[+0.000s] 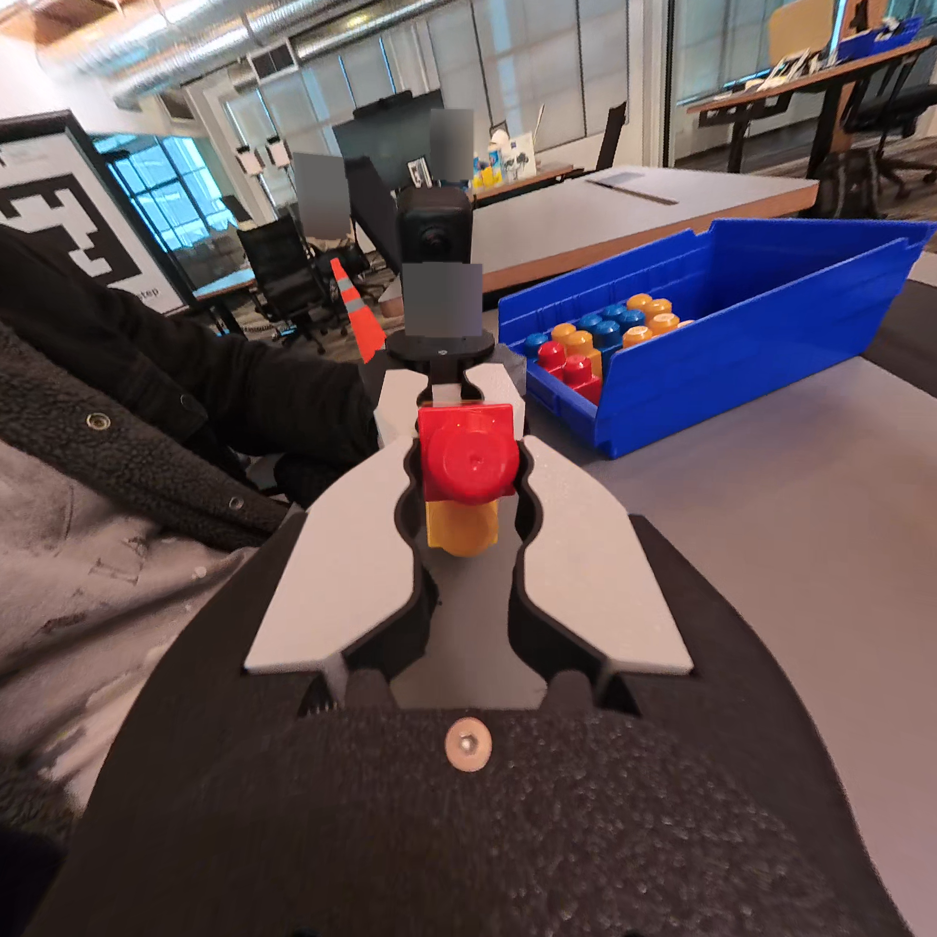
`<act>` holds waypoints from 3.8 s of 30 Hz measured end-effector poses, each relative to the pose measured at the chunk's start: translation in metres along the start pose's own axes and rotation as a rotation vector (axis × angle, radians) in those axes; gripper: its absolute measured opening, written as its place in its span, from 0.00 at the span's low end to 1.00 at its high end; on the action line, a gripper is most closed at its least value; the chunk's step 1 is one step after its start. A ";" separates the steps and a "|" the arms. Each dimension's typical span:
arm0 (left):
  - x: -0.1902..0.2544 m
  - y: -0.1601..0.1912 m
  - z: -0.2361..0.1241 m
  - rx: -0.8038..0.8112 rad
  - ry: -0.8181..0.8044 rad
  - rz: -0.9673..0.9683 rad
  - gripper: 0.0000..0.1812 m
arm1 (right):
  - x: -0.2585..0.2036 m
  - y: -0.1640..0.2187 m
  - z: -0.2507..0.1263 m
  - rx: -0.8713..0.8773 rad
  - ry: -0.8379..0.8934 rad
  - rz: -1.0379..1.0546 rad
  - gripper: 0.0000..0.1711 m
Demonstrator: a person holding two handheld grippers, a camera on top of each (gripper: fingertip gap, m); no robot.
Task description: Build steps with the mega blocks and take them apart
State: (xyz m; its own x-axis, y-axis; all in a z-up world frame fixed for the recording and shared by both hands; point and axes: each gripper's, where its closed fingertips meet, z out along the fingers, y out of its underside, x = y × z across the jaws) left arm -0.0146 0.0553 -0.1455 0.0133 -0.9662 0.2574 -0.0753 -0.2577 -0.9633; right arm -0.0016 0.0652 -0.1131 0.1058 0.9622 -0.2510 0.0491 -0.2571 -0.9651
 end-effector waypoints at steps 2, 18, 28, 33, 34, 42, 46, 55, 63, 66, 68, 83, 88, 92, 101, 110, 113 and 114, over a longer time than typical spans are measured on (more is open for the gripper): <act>0.001 -0.001 0.001 0.004 0.003 0.001 0.21 | -0.001 -0.002 -0.001 0.009 0.002 -0.012 0.20; 0.002 -0.006 -0.002 0.030 0.007 0.036 0.20 | -0.003 -0.003 -0.021 -0.070 0.072 -0.098 0.17; 0.004 -0.012 -0.001 0.067 -0.020 0.095 0.24 | -0.012 -0.022 -0.038 -0.133 0.125 -0.164 0.16; -0.017 -0.018 -0.009 0.097 -0.150 0.116 0.21 | 0.004 -0.059 -0.095 -0.186 0.308 -0.225 0.16; -0.021 -0.019 -0.011 0.106 -0.184 0.121 0.18 | 0.008 -0.067 -0.108 -0.213 0.348 -0.241 0.16; -0.051 -0.044 -0.040 0.245 -0.493 0.219 0.00 | 0.049 -0.098 -0.197 -0.548 0.619 -0.248 0.17; -0.058 -0.047 -0.048 0.264 -0.559 0.233 0.00 | 0.072 -0.079 -0.227 -0.687 0.680 -0.165 0.17; -0.058 -0.042 -0.043 0.245 -0.544 0.250 0.00 | 0.124 0.009 -0.243 -0.835 0.703 0.011 0.17; -0.055 -0.039 -0.039 0.224 -0.512 0.248 0.00 | 0.153 0.045 -0.235 -1.021 0.732 -0.008 0.17; -0.054 -0.038 -0.039 0.220 -0.505 0.253 0.00 | 0.159 0.046 -0.231 -1.047 0.740 -0.045 0.17; -0.053 -0.038 -0.038 0.217 -0.499 0.254 0.00 | 0.161 0.045 -0.230 -1.055 0.745 -0.069 0.17; -0.056 -0.039 -0.039 0.213 -0.519 0.252 0.00 | 0.120 -0.103 -0.184 -0.395 0.967 -0.326 0.17; -0.058 -0.039 -0.041 0.215 -0.538 0.250 0.00 | 0.082 -0.130 -0.130 0.031 0.967 -0.323 0.05; -0.059 -0.039 -0.041 0.214 -0.543 0.253 0.00 | 0.076 -0.102 -0.092 0.158 0.951 -0.253 0.00; -0.061 -0.038 -0.042 0.204 -0.557 0.242 0.00 | 0.091 -0.026 -0.030 0.171 0.831 -0.293 0.00; -0.066 -0.062 -0.061 0.219 -0.618 0.244 0.00 | 0.097 -0.005 -0.026 0.129 0.812 -0.275 0.00; -0.071 -0.087 -0.085 0.252 -0.682 0.278 0.00 | 0.097 -0.003 -0.025 0.112 0.814 -0.290 0.00; -0.074 -0.094 -0.094 0.259 -0.698 0.277 0.00 | 0.097 -0.002 -0.025 0.107 0.813 -0.293 0.00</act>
State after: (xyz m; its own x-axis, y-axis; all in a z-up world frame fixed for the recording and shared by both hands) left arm -0.1024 0.1516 -0.0663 0.6562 -0.7543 -0.0186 0.0661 0.0821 -0.9944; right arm 0.0335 0.1570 -0.1333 0.7821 0.6150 0.1002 0.0960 0.0400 -0.9946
